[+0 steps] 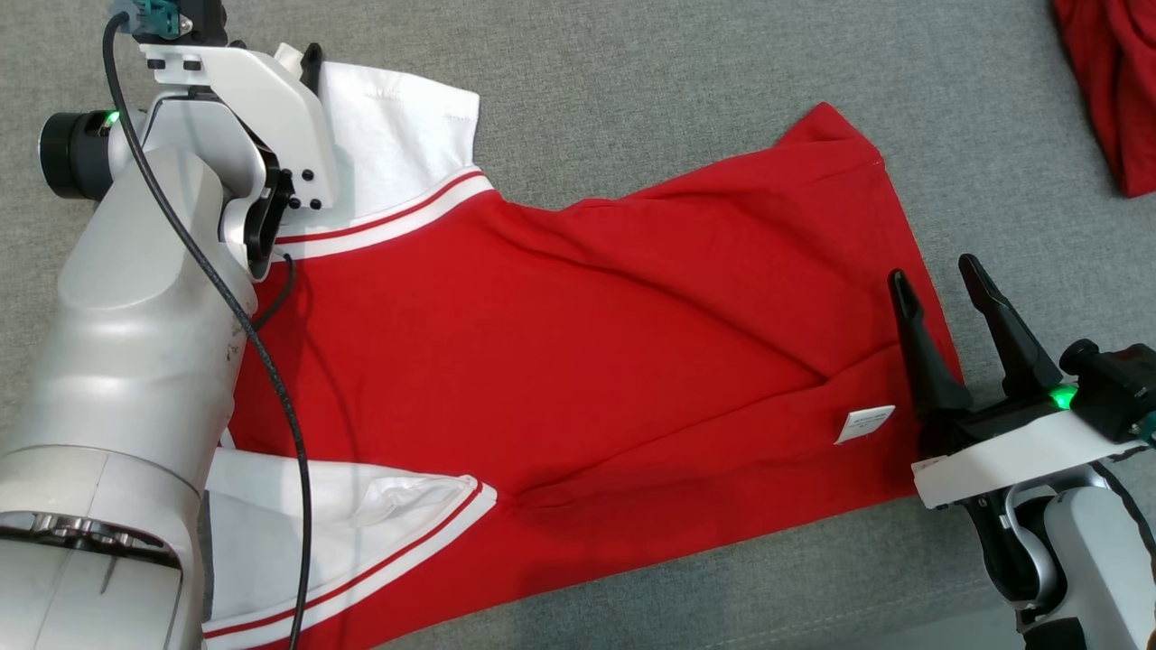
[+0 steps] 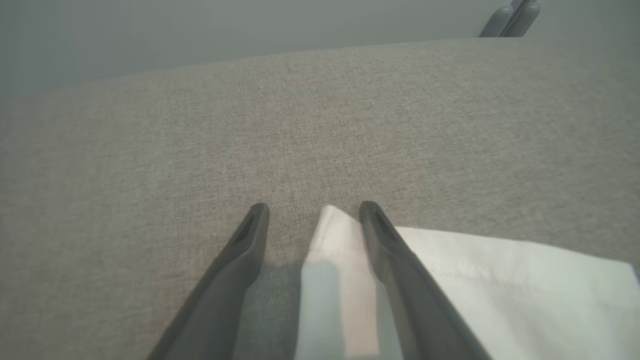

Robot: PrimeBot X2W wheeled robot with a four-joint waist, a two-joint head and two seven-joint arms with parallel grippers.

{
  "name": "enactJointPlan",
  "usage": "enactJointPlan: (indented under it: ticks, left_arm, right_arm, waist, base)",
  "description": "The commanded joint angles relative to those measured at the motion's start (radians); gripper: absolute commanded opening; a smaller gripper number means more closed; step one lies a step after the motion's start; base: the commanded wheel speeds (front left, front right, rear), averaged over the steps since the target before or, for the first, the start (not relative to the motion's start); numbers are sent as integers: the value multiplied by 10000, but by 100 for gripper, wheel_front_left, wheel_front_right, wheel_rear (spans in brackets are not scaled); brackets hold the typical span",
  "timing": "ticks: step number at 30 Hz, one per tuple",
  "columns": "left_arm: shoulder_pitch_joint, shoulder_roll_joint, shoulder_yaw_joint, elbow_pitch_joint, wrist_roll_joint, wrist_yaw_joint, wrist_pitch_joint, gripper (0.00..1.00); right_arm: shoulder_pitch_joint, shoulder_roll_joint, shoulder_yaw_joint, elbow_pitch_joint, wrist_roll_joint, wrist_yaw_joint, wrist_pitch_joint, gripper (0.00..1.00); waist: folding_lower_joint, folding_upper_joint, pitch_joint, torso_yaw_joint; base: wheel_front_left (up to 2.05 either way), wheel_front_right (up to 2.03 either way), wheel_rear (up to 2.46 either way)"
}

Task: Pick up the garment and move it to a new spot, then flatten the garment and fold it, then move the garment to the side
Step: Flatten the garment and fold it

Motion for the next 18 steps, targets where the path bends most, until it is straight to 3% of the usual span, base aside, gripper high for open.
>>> enactJointPlan:
  ticks: [1, 12, 18]
  left_arm:
    - [-351, 297, 92, -56, 62, -113, -84, 0]
    - [-534, -3, -65, 204, -93, -620, -825, 0]
    - [-519, -156, 707, -282, -1320, -1470, -1073, 0]
  right_arm:
    - [44, -69, 118, -179, -103, -2, -132, 100]
    - [-19, 1, -82, -61, -123, -2, -132, 100]
    - [-656, -591, 698, 206, 684, -2, -132, 100]
  waist:
    - [0, 0, 2, 17]
    - [0, 0, -211, 370]
    - [0, 0, -247, 628]
  base:
    - [0, 0, 0]
    - [0, 0, 0]
    - [0, 0, 0]
